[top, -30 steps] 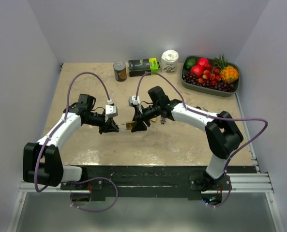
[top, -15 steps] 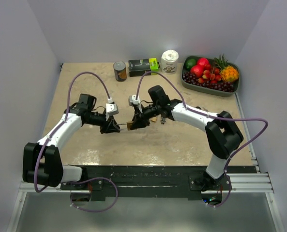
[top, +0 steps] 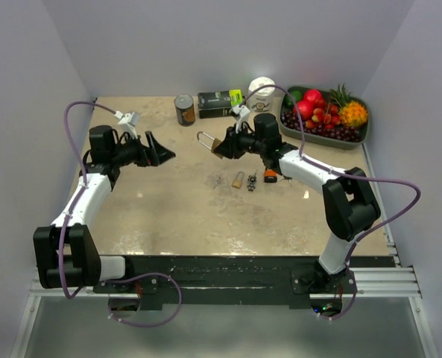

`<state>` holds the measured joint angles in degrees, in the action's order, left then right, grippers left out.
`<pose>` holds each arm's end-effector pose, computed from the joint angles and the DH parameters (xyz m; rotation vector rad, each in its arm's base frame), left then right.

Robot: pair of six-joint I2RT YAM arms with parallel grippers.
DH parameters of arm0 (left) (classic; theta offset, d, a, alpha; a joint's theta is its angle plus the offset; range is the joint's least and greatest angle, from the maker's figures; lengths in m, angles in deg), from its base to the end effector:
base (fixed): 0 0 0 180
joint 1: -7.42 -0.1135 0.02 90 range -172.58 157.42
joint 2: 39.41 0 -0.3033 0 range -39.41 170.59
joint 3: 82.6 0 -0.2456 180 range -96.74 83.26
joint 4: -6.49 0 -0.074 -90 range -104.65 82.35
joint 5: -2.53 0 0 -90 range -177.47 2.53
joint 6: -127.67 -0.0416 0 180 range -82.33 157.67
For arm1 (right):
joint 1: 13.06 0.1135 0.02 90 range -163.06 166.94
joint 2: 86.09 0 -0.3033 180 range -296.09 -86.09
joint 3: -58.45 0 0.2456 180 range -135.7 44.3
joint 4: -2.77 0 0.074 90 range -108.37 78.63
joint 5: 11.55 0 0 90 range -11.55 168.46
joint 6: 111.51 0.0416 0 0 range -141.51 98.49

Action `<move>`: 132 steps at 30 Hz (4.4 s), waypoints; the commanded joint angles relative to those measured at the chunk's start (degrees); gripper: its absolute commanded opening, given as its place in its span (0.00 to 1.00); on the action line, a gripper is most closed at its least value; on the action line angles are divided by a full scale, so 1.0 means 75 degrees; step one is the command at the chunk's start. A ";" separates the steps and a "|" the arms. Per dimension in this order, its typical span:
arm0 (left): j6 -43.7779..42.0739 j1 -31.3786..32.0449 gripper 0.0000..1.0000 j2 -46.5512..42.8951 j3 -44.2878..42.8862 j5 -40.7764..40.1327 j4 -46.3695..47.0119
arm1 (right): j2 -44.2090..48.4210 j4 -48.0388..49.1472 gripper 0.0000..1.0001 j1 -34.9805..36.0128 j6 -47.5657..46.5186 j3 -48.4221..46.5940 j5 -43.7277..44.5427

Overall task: Lock with the key
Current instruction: Place the lock at the center of the board.

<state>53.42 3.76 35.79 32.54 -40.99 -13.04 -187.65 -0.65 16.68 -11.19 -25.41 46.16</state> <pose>0.2745 -0.0127 0.3115 0.1523 2.0465 -0.9719 0.3507 0.2260 0.2966 -0.7195 1.8805 1.0010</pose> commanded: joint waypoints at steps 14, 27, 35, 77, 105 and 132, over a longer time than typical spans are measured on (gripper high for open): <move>0.6572 0.0979 0.99 0.0157 0.0446 -0.1158 0.3953 | 0.0275 0.1899 0.00 0.1097 0.2080 -0.1052 0.2477; 0.6865 0.1754 0.97 0.0368 0.0598 -0.2001 0.3742 | 0.0580 0.1231 0.00 0.1976 0.1834 -0.0947 0.4164; 0.6842 0.1789 0.82 0.0473 0.0704 -0.2049 0.3450 | 0.0592 0.1207 0.00 0.2000 0.1834 -0.0959 0.4259; 0.5498 0.1812 0.00 0.0848 0.0271 -0.2411 0.1847 | 0.1001 0.0762 0.67 0.2246 0.1530 -0.0257 0.4119; 0.0947 0.3429 0.00 0.4000 -0.3268 -0.5904 -0.3477 | 0.3287 -0.0961 0.99 -0.0344 0.1002 0.1595 0.3638; 0.1111 0.3816 0.21 0.5583 -0.3937 -0.6010 -0.3395 | 0.3756 -0.1007 0.99 -0.0754 0.0838 0.2053 0.3532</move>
<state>61.92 31.84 74.91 3.05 -86.81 -39.42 -161.44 -8.94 11.57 -4.43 -10.31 72.94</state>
